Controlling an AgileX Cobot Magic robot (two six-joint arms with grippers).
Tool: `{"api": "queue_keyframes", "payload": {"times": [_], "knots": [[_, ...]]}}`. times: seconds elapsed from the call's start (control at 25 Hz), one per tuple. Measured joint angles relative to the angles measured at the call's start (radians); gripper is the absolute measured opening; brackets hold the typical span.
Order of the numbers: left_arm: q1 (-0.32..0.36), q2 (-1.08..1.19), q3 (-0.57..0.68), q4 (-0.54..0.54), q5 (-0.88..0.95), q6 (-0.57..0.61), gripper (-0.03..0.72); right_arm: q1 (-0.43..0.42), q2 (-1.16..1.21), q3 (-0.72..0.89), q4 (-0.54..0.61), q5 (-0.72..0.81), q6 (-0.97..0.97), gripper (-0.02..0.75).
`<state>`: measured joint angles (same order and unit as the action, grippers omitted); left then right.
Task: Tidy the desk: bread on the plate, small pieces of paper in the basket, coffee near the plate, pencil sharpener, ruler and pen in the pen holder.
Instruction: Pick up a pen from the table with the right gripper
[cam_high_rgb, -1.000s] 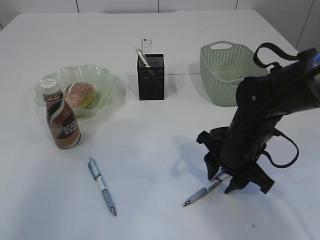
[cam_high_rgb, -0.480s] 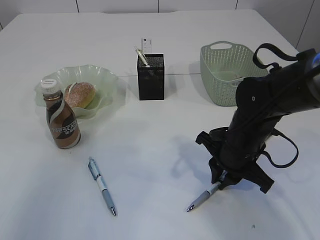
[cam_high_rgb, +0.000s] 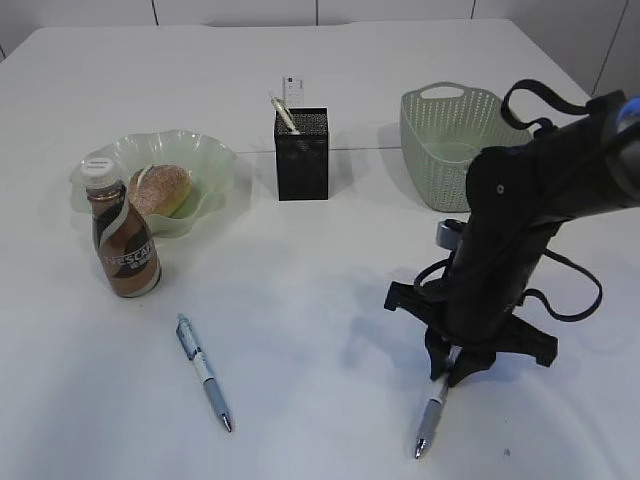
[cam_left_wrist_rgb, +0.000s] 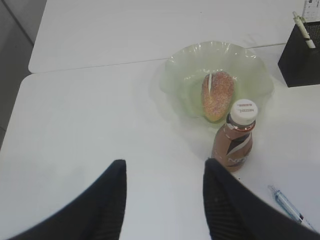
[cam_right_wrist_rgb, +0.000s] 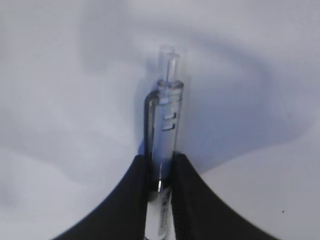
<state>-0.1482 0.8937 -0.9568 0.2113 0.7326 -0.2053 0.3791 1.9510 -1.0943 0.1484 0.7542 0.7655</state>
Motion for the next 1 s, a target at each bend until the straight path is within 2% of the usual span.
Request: {"api": "queue_keyframes", "payload": {"times": [0.12,0.68,0.76,1.0], "knots": [[0.0,0.0,0.0,0.0,0.0,0.0,0.348,0.0,0.004,-0.023,0.0,0.031,-0.052,0.127],[0.0,0.0,0.0,-0.004,0.0,0.0,0.348,0.0,0.005,-0.416,-0.017,0.345,-0.488,0.125],[0.0,0.0,0.0,-0.004,0.0,0.0,0.348,0.0,0.005,-0.474,-0.017,0.369,-0.565,0.125],[0.0,0.0,0.0,-0.004,0.0,0.0,0.347,0.0,0.008,-0.557,-0.048,0.353,-0.635,0.125]]}}
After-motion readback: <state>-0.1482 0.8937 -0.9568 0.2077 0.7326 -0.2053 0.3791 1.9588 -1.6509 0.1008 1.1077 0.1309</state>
